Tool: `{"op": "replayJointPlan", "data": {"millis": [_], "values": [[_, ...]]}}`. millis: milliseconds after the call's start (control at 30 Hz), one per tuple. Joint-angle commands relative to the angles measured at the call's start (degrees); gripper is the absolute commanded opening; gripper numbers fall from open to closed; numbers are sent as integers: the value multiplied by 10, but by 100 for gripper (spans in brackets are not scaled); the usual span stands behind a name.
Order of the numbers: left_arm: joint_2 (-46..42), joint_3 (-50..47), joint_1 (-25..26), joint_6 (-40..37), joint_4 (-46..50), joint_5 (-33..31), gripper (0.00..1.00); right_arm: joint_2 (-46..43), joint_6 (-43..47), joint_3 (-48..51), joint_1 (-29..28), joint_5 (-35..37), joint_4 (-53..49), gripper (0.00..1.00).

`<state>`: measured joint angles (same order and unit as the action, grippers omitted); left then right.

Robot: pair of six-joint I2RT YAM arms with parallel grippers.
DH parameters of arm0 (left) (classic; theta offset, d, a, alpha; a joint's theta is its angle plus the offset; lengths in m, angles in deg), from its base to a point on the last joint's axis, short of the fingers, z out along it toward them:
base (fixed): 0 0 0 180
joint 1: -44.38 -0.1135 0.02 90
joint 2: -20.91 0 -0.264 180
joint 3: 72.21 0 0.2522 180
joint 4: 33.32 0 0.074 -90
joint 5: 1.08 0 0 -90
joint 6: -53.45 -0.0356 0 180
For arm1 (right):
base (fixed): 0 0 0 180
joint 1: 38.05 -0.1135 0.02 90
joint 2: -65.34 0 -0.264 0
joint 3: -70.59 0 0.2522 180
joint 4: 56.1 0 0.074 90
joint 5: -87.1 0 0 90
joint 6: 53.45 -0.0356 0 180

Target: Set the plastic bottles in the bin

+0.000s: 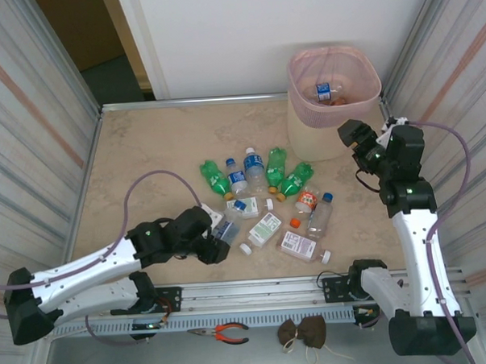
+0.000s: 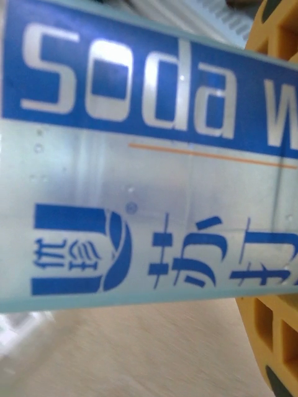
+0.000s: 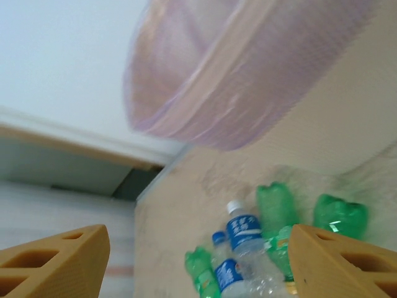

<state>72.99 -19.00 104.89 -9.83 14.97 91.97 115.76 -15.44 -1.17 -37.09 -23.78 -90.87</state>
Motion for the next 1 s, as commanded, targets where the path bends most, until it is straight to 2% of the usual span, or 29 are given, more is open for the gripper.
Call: {"op": "replayJointPlan", "data": {"millis": [0, 133, 333, 500, 600, 967], "values": [[-20, 12, -4, -56, -107, 54, 49, -19, 72, 1, -27, -112, 101, 75], [-21, 30, -23, -84, -182, 110, 49, -28, 136, -2, -83, -170, 150, 76], [-10, 67, -38, -123, -279, 206, 48, -44, 233, -4, -193, -217, 201, 80], [10, 123, -41, -159, -286, 273, 48, -39, 256, -25, -274, -220, 210, 80], [20, 146, -42, -168, -291, 304, 47, -37, 270, -41, -314, -214, 199, 77], [36, 165, -42, -178, -304, 310, 47, -40, 295, -65, -396, -207, 178, 60]]}}
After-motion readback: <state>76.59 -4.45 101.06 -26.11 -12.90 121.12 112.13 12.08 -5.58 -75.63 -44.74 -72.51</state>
